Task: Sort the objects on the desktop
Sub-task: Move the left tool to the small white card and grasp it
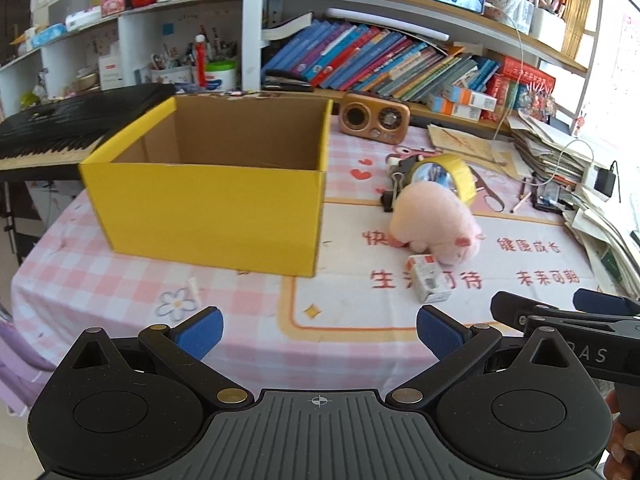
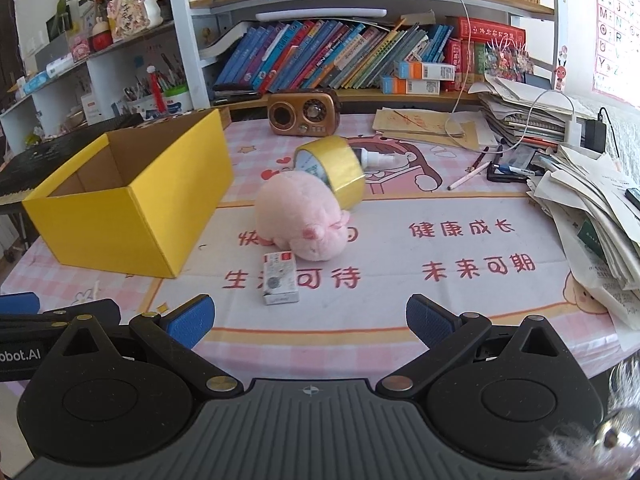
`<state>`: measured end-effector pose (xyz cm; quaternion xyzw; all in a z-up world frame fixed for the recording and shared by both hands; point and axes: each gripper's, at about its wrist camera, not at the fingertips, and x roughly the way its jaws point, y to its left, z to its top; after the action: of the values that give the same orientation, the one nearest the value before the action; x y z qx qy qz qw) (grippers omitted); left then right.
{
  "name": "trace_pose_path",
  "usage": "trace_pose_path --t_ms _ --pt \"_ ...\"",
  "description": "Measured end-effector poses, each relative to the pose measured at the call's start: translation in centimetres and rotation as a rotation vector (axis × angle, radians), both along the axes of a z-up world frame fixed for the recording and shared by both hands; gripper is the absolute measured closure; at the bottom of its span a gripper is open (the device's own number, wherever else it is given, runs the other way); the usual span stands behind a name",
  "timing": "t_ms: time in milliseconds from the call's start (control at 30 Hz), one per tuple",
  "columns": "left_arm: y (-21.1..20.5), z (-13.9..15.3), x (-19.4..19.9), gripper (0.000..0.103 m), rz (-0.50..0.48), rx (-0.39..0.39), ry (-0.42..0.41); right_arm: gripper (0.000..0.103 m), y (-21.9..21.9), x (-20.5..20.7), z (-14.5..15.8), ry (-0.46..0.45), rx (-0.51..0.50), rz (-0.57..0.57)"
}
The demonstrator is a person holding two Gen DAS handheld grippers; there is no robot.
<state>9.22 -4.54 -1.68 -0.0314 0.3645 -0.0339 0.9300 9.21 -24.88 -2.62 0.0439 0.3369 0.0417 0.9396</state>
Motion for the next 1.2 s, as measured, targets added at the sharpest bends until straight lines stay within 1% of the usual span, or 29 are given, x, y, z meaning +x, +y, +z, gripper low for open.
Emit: trace_pose_path --t_ms 133,267,467,567,633,800,933,1033,1067,1100,1200 --pt "-1.0 -0.2 1.2 0.0 -0.025 -0.042 0.018 0.001 -1.3 1.2 -0.1 0.009 -0.003 0.006" --pt "-2.7 -0.5 2.2 0.0 -0.038 -0.013 0.038 0.002 -2.8 2.2 -0.3 0.016 -0.004 0.006" --pt "-5.2 -0.8 3.4 0.0 -0.069 0.032 0.045 0.002 -5.0 3.8 -0.6 0.031 -0.001 0.001" --pt "-6.1 -1.2 4.0 0.0 -0.078 0.045 0.054 0.004 -6.1 4.5 -0.7 0.035 -0.003 -0.008" --pt "-6.6 -1.4 4.3 0.0 -0.086 0.037 0.062 0.005 -6.8 5.0 -0.7 0.03 -0.017 -0.028" --pt "-7.6 -1.9 5.3 0.0 -0.107 -0.016 0.084 0.01 -8.2 6.0 -0.8 0.018 0.008 -0.017" --pt "-8.6 -2.5 6.2 0.001 -0.114 -0.01 0.087 0.011 -8.8 6.9 -0.8 0.012 0.026 0.018" --pt "-9.2 -3.4 7.2 0.01 -0.12 0.009 0.097 0.011 -9.1 7.6 -0.8 0.01 0.034 0.04" --pt "-9.4 -3.8 7.7 0.015 -0.12 0.013 0.106 0.011 -9.2 7.8 -0.9 0.011 0.038 0.047" --pt "-9.5 -4.3 8.2 0.022 -0.119 0.015 0.116 0.011 -9.3 8.0 -0.9 0.012 0.04 0.054" --pt "-9.6 -5.4 9.2 0.035 -0.108 0.009 0.145 0.011 -9.3 8.7 -0.9 0.013 0.04 0.075"
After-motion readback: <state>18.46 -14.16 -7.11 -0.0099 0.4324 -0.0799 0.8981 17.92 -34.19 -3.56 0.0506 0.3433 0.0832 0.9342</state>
